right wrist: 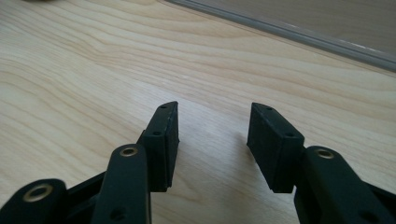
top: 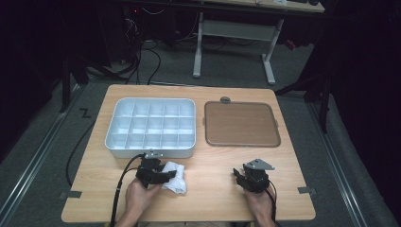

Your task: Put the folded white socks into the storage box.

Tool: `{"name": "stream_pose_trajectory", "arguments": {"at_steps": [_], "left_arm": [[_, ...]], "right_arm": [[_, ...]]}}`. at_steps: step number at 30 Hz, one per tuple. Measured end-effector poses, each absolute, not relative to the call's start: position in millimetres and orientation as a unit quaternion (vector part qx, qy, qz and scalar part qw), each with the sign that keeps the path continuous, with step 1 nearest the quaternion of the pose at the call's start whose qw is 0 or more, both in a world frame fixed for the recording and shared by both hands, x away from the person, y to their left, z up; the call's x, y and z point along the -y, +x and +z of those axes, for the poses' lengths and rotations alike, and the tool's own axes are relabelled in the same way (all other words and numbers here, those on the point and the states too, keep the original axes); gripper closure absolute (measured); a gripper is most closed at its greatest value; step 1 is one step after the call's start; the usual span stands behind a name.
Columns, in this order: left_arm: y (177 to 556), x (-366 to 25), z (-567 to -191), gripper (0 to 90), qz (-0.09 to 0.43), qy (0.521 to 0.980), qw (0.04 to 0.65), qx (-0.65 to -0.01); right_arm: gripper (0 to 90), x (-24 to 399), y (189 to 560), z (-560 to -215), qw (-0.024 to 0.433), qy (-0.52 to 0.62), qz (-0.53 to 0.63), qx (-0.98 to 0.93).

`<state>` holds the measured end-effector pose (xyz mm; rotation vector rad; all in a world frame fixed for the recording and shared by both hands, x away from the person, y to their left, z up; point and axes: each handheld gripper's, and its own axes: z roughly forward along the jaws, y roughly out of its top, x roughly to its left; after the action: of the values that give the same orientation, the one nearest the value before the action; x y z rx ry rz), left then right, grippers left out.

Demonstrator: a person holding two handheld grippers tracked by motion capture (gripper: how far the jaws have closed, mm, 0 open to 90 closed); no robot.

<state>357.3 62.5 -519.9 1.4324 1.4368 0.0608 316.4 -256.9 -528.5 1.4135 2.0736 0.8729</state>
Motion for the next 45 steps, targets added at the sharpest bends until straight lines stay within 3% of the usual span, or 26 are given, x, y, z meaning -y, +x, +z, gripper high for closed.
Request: {"name": "stream_pose_trajectory", "arguments": {"at_steps": [17, 45], "left_arm": [[353.3, -64.6, -516.7, 67.9, 0.026, 0.604, 0.535, -0.590], [351.3, -63.2, -499.0, 72.9, 0.000, 0.609, 0.550, -0.572]], "right_arm": [[42.6, 262.4, 322.3, -531.8, 0.236, 0.524, 0.321, -0.753], [41.3, 262.3, 322.5, -531.9, 0.236, 0.522, 0.321, -0.754]]}}
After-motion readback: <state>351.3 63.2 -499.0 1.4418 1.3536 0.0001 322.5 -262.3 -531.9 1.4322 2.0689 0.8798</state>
